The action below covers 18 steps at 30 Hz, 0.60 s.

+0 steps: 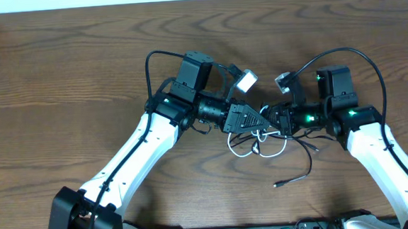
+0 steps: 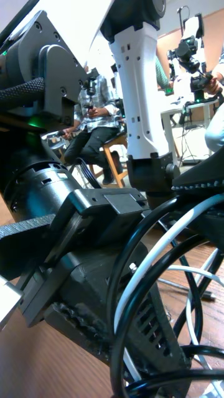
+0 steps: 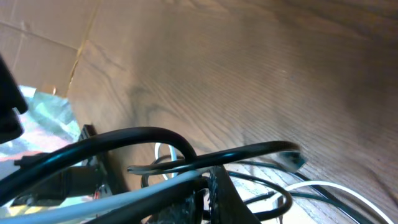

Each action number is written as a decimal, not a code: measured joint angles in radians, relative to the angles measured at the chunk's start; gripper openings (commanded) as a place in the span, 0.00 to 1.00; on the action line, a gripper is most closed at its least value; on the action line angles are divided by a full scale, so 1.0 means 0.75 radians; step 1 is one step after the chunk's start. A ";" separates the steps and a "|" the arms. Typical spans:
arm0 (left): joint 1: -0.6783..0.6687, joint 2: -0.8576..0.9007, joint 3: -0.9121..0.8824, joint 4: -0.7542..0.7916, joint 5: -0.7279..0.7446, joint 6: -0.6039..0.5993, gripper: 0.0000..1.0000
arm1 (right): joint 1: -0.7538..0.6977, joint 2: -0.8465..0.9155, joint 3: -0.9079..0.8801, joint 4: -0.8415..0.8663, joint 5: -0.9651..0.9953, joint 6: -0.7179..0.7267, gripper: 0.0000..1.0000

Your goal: Untangle cables

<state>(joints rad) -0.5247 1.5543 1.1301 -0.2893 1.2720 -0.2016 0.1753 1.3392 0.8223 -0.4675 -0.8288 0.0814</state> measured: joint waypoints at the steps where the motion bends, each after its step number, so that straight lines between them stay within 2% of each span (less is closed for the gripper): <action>1: 0.000 0.000 0.000 0.000 -0.009 0.001 0.08 | 0.002 0.001 0.002 -0.010 0.019 0.005 0.01; 5: 0.000 0.005 -0.001 -0.007 -0.096 0.001 0.08 | 0.013 -0.009 0.014 -0.122 0.209 0.086 0.01; 9: -0.001 0.017 -0.011 -0.078 -0.229 0.001 0.07 | 0.019 -0.026 0.028 -0.271 0.524 0.210 0.01; 12: 0.004 0.012 -0.009 -0.183 -0.380 0.002 0.07 | 0.011 -0.013 0.017 -0.399 0.864 0.324 0.01; 18: 0.025 0.012 -0.010 -0.372 -0.739 0.010 0.07 | 0.011 -0.012 0.016 -0.486 1.218 0.507 0.01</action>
<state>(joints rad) -0.5056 1.5635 1.1229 -0.5682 0.7177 -0.1940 0.1837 1.3304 0.8345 -0.8318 0.0845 0.4614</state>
